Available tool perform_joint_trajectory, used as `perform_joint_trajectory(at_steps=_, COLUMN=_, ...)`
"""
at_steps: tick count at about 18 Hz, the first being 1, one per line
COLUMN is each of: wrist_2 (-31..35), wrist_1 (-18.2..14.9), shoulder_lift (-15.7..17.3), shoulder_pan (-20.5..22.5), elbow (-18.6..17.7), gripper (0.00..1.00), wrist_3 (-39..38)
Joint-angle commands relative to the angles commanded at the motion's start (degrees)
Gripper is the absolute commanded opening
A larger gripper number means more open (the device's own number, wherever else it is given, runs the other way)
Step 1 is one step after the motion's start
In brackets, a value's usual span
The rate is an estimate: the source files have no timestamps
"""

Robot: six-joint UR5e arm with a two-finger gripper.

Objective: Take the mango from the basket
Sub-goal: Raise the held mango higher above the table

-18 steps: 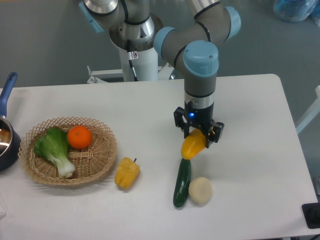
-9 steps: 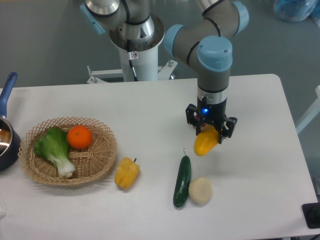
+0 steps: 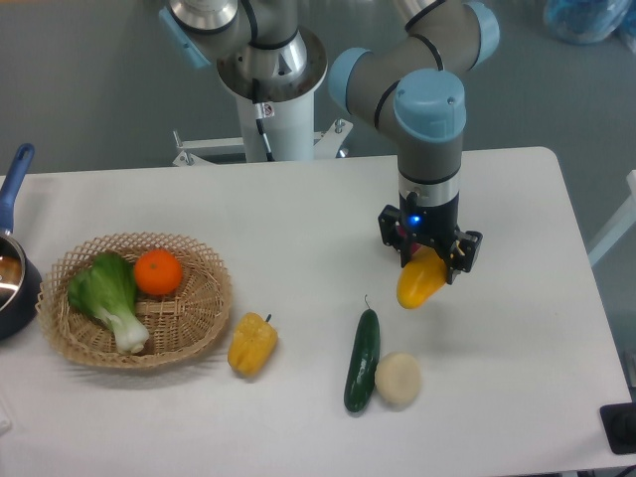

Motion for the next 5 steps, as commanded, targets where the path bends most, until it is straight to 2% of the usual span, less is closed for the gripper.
perform_joint_trajectory(at_steps=5, wrist_2=0.2, wrist_1=0.0, shoulder_lift=0.0, shoulder_pan=0.0, elbow=-0.1, gripper=0.68, wrist_3=-0.4)
